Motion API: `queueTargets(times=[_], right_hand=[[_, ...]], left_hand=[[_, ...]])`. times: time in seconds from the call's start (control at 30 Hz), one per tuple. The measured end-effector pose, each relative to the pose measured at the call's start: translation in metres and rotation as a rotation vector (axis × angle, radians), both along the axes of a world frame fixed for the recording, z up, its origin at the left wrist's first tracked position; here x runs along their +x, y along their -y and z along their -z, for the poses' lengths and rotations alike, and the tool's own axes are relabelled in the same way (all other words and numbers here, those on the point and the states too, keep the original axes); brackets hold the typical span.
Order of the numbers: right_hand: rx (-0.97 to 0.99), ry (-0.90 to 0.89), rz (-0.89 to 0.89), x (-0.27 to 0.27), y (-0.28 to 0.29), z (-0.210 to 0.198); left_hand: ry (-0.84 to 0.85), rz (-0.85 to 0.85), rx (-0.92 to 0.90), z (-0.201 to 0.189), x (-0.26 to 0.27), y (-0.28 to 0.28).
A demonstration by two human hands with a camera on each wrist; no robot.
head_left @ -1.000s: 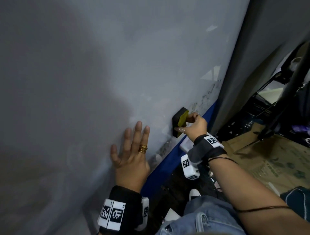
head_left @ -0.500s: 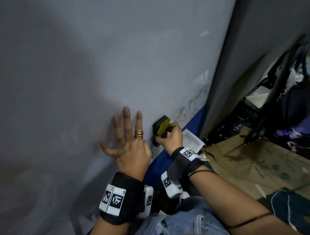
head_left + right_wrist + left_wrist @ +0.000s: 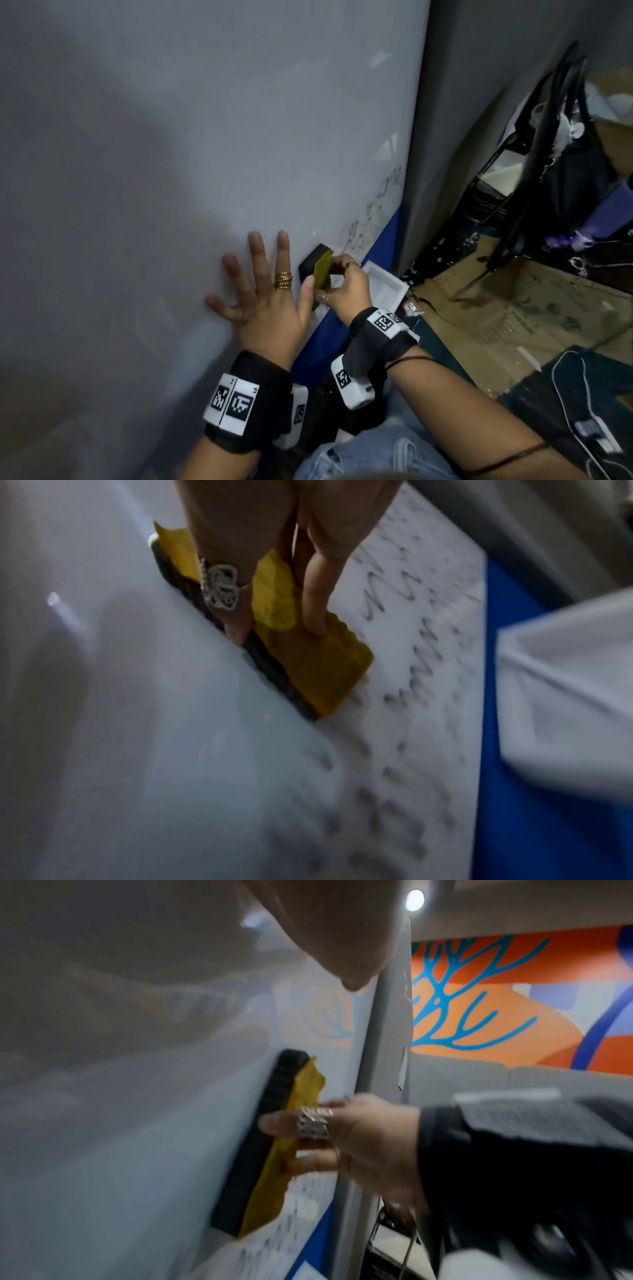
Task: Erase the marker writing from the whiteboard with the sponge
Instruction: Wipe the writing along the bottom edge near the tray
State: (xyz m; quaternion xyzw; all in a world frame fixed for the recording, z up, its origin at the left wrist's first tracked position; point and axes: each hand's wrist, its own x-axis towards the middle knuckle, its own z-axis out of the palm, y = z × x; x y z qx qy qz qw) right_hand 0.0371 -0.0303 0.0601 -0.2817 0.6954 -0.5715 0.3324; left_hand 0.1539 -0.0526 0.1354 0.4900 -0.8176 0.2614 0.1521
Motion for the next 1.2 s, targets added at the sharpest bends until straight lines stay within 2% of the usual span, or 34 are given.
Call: queueTargets(times=[0.07, 0.17, 0.2, 0.27, 0.3, 0.33, 0.37, 0.4, 0.47, 0.6, 0.73, 0.83, 1.03, 1.2], right_hand=[[0.120, -0.083, -0.097, -0.010, 0.007, -0.005], [0.263, -0.273, -0.239, -0.032, 0.017, -0.003], [0.247, -0.203, -0.251, -0.037, 0.022, -0.013], [0.235, 0.080, -0.154, -0.046, 0.026, -0.018], [0.269, 0.047, -0.204, -0.051, 0.026, -0.022], [0.312, -0.113, -0.240, -0.061, 0.026, -0.023], [0.313, -0.260, -0.229, -0.072, 0.027, -0.016], [0.292, -0.220, -0.130, -0.082, 0.033, -0.015], [0.240, -0.152, -0.056, -0.109, 0.037, -0.012], [0.175, -0.140, -0.064, -0.129, 0.042, -0.007], [0.179, -0.098, 0.012, -0.150, 0.049, 0.001], [0.183, -0.085, 0.091, -0.176, 0.056, 0.009], [0.165, -0.087, 0.112, -0.204, 0.067, 0.024], [0.134, -0.038, 0.227, -0.240, 0.080, 0.027]], left_hand=[[-0.100, 0.029, 0.057, 0.006, -0.013, -0.002], [-0.154, 0.075, 0.112, 0.007, -0.038, -0.002], [-0.156, 0.076, 0.109, 0.007, -0.047, 0.000], [-0.126, 0.059, 0.078, 0.004, -0.061, 0.007], [-0.091, 0.049, 0.050, 0.002, -0.067, 0.010], [-0.052, 0.039, 0.019, 0.000, -0.071, 0.014], [-0.017, 0.031, -0.006, 0.000, -0.075, 0.018], [0.002, 0.027, -0.023, 0.000, -0.077, 0.020], [0.001, 0.021, -0.033, 0.001, -0.082, 0.024], [-0.061, 0.123, 0.065, 0.004, -0.095, 0.028], [0.057, 0.269, 0.141, 0.006, -0.115, 0.041], [0.122, 0.244, 0.102, 0.008, -0.125, 0.043], [0.249, 0.162, -0.006, 0.016, -0.125, 0.046], [0.354, 0.072, -0.158, 0.026, -0.125, 0.049]])
